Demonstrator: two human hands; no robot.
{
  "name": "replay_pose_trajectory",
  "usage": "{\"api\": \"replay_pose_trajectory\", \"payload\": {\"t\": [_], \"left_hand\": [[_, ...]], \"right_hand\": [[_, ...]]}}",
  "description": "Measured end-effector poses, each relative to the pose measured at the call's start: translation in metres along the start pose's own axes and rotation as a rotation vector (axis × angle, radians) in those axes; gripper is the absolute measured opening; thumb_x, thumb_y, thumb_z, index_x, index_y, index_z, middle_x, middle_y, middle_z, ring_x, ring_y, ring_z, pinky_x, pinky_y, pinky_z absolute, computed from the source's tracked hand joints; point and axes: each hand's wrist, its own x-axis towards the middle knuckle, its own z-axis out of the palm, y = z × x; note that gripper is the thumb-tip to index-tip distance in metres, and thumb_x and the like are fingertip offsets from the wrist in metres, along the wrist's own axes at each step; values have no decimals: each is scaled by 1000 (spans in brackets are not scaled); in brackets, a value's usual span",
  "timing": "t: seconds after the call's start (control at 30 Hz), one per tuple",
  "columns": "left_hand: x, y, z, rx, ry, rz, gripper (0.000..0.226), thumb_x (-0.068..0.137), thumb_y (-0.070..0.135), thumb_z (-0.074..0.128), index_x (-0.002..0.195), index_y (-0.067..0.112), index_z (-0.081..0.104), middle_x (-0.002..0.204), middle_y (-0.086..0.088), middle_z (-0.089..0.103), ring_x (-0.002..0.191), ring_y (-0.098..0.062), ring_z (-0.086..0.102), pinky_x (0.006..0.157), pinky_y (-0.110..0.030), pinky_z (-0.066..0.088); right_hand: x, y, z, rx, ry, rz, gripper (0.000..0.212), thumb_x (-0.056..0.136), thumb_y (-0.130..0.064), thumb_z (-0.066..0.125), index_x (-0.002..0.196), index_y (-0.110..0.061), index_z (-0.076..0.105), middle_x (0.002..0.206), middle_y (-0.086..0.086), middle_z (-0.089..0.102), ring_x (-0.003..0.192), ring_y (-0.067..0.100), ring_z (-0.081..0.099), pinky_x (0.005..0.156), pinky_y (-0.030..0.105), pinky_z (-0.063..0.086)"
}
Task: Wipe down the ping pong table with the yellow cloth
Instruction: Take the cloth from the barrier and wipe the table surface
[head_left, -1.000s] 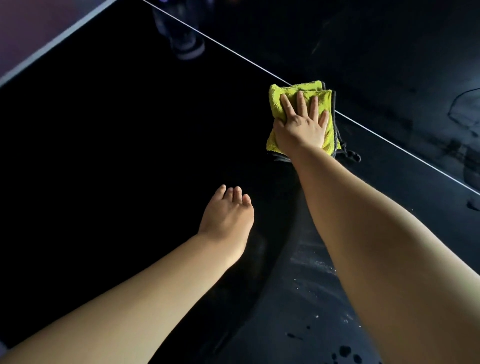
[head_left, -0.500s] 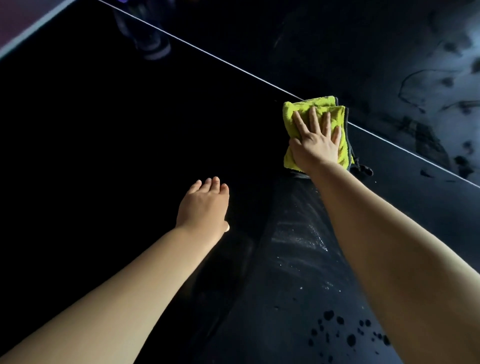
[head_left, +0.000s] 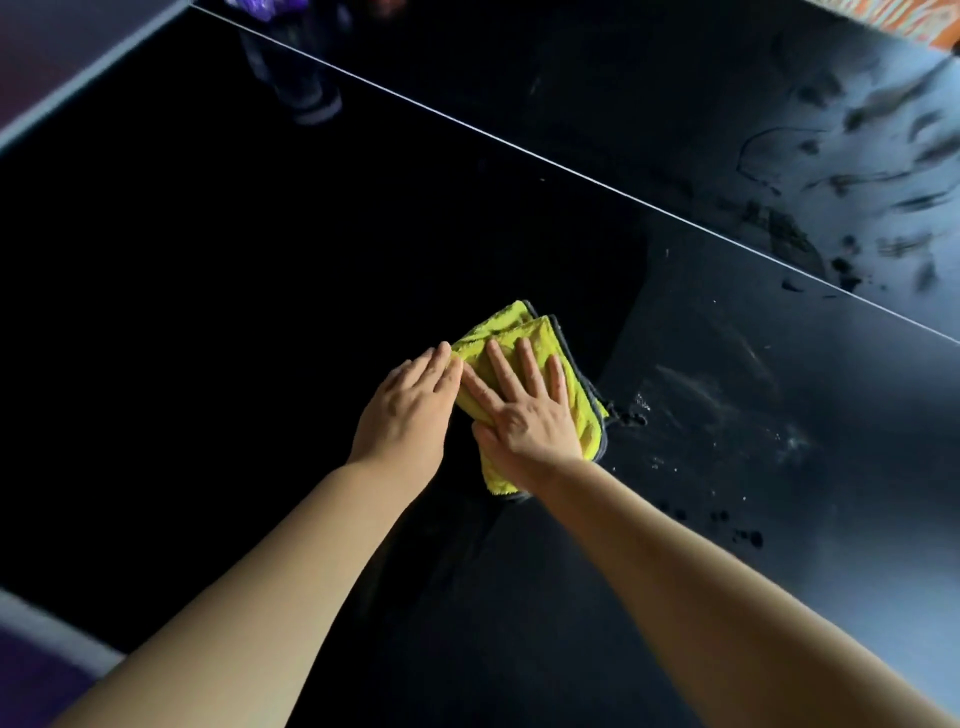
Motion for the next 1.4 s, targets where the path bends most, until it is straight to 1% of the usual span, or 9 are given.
{"api": "replay_pose_trajectory", "payload": {"t": [0.1,0.3,0.4,0.53,0.67,0.83,1.03,1.27,1.4], "left_hand": [[-42,-11,4,-1,-43,4,62,94,4,34,151,15,9,159,-3,4,145,-14,3,115,-26,0],[-141,-30,9,-83,-68,-132,53,96,5,36,147,16,27,154,-1,27,141,-15,22,113,-25,17],[-194,-38,13,-119,-56,-162,49,96,6,35,145,14,31,150,-2,35,138,-16,30,111,-24,22],[-259,-51,20,-146,-97,-155,52,96,2,33,147,11,26,152,-5,31,140,-17,26,113,-25,21],[-311,-54,22,-188,-180,-134,54,95,-1,29,148,13,26,155,-2,23,142,-16,19,113,-26,19],[-339,-36,18,-165,-333,-83,62,93,-8,25,150,14,17,158,-1,10,144,-17,10,115,-28,13],[-334,8,16,-99,-453,3,71,89,-14,27,151,16,10,159,-2,0,145,-22,5,115,-33,16],[-293,53,34,-39,-408,88,63,94,-4,32,150,11,9,159,-7,2,145,-23,5,118,-33,8],[-245,68,30,-26,-394,31,63,94,-4,32,150,15,10,159,-4,-3,145,-24,5,116,-33,11]], "right_hand": [[-35,-43,13,36,8,-42,67,88,-49,18,152,-42,2,163,-1,-5,148,30,-18,117,53,-15],[-100,-120,33,29,-16,-109,66,91,-48,24,152,-42,-1,162,0,-10,147,32,-20,116,57,-12],[-132,-157,41,19,-32,-138,67,89,-50,18,153,-41,1,161,-1,-12,146,32,-22,116,58,-13],[-171,-196,55,33,-32,-192,65,90,-49,21,153,-41,8,162,-1,-6,148,32,-18,117,58,-9],[-203,-215,63,2,-43,-230,60,94,-50,18,152,-45,5,162,-5,-9,146,29,-22,116,54,-13],[-240,-212,67,35,-53,-232,59,93,-45,20,150,-48,4,162,-7,-2,147,29,-19,118,54,-10],[-281,-179,72,68,-32,-178,63,94,-42,27,150,-50,-1,162,-7,5,149,30,-8,117,51,-8],[-288,-129,72,6,-9,-110,67,94,-55,36,154,-37,15,160,-3,22,149,31,13,113,54,6],[-254,-96,66,52,-8,-67,59,97,-55,27,152,-37,21,160,-3,23,149,25,2,113,57,2]]}}
